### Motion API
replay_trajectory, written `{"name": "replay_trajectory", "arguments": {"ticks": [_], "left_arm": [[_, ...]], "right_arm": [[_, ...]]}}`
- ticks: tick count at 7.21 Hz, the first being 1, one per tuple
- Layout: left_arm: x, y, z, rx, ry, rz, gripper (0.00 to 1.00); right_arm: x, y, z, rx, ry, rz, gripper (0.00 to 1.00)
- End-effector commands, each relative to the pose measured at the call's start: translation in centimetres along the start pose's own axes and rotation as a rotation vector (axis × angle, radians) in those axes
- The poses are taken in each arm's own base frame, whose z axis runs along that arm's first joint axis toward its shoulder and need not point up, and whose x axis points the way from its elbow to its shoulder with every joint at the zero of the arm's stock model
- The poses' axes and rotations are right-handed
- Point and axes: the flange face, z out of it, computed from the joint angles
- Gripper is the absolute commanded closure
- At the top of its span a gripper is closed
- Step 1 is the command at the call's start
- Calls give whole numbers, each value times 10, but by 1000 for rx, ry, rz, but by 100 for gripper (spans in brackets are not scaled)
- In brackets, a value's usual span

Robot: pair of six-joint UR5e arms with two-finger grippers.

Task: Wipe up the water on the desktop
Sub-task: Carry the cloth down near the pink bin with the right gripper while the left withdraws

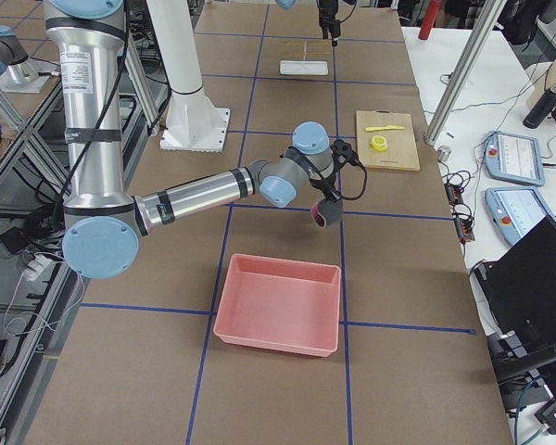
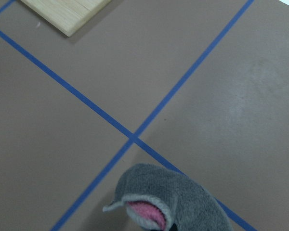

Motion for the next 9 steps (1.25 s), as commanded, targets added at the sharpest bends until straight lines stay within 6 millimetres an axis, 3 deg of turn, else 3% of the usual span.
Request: {"name": "replay_trajectory", "arguments": {"ticks": [1, 5, 8, 9], "left_arm": [[-34, -10, 3, 19, -33, 25, 2], [-63, -32, 10, 81, -92, -8, 2], [-66, -38, 12, 121, -111, -10, 2], [-67, -39, 14, 132, -118, -10, 2]], "right_arm": [[17, 19, 19, -134, 111, -141, 100], [-73, 33, 107, -268, 81, -314, 100], [-145, 23, 124, -277, -75, -291, 100], [-182, 17, 126, -269, -113, -248, 100]]}}
